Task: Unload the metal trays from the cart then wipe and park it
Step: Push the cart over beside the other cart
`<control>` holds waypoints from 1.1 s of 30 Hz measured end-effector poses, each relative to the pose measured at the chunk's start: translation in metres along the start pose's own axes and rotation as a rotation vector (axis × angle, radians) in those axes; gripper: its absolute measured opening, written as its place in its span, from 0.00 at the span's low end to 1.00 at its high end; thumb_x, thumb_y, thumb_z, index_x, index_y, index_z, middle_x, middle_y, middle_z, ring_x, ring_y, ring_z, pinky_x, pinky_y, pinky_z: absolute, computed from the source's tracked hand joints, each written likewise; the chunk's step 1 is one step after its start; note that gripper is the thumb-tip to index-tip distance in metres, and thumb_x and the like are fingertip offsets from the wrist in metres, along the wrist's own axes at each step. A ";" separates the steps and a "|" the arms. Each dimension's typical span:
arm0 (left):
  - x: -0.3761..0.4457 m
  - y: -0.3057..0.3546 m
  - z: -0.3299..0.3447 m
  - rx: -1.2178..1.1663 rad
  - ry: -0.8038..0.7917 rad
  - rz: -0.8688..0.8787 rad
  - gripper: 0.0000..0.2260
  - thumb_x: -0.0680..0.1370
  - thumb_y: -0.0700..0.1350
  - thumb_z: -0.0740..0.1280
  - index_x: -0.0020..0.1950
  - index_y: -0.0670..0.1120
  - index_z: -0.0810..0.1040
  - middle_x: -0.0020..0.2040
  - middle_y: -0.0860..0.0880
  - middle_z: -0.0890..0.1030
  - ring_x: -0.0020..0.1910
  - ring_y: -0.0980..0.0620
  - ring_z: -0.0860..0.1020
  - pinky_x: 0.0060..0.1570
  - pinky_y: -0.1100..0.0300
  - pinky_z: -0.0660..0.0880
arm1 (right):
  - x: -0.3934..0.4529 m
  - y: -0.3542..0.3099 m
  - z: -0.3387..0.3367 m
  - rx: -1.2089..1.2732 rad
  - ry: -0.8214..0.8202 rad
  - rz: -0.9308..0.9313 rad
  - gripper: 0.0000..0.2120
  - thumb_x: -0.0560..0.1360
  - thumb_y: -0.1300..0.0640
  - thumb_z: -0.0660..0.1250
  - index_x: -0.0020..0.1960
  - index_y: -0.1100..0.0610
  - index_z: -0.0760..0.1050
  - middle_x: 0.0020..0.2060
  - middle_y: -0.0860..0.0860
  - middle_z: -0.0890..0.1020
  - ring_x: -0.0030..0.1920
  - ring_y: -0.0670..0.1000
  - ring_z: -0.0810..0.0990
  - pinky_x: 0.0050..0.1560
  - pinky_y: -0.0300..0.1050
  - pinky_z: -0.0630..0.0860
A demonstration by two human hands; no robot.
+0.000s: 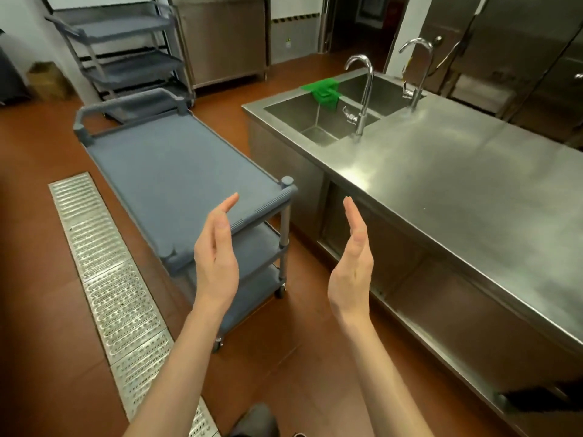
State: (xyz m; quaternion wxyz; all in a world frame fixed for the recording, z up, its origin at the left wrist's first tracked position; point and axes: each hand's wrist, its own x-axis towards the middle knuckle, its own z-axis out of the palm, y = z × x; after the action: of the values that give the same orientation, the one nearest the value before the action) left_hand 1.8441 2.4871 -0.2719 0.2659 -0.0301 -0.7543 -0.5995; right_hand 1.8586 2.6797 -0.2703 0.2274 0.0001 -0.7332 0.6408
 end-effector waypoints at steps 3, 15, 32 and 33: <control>0.019 -0.019 0.002 0.081 0.075 -0.022 0.19 0.90 0.54 0.53 0.73 0.50 0.78 0.58 0.57 0.82 0.58 0.62 0.79 0.62 0.69 0.72 | 0.032 0.018 0.017 -0.040 -0.048 -0.031 0.31 0.86 0.34 0.43 0.83 0.46 0.64 0.81 0.38 0.66 0.80 0.37 0.62 0.77 0.28 0.55; 0.098 -0.113 -0.013 0.422 0.166 -0.113 0.16 0.86 0.58 0.58 0.66 0.54 0.80 0.61 0.59 0.80 0.65 0.58 0.76 0.65 0.74 0.64 | 0.152 0.083 0.113 -0.125 -0.295 -0.024 0.30 0.87 0.35 0.44 0.81 0.48 0.68 0.78 0.42 0.72 0.80 0.43 0.66 0.81 0.43 0.60; 0.126 -0.221 0.025 1.203 -0.317 -0.708 0.27 0.86 0.62 0.52 0.39 0.48 0.79 0.42 0.46 0.86 0.46 0.42 0.85 0.43 0.52 0.76 | 0.252 0.217 0.208 -1.085 -1.150 -0.430 0.23 0.87 0.39 0.54 0.56 0.50 0.84 0.56 0.49 0.85 0.57 0.55 0.82 0.56 0.52 0.71; 0.129 -0.223 0.027 1.232 -0.316 -0.741 0.29 0.85 0.62 0.51 0.39 0.47 0.81 0.41 0.45 0.86 0.45 0.42 0.86 0.42 0.52 0.76 | 0.255 0.220 0.210 -1.122 -1.131 -0.467 0.27 0.86 0.38 0.52 0.46 0.50 0.84 0.46 0.50 0.86 0.50 0.55 0.84 0.48 0.51 0.71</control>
State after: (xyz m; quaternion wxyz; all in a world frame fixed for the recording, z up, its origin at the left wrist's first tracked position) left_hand 1.6430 2.4141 -0.4174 -0.0974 0.2957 -0.9444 -0.1062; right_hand 1.4961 2.5962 -0.4083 -0.0820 0.3610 -0.9287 0.0193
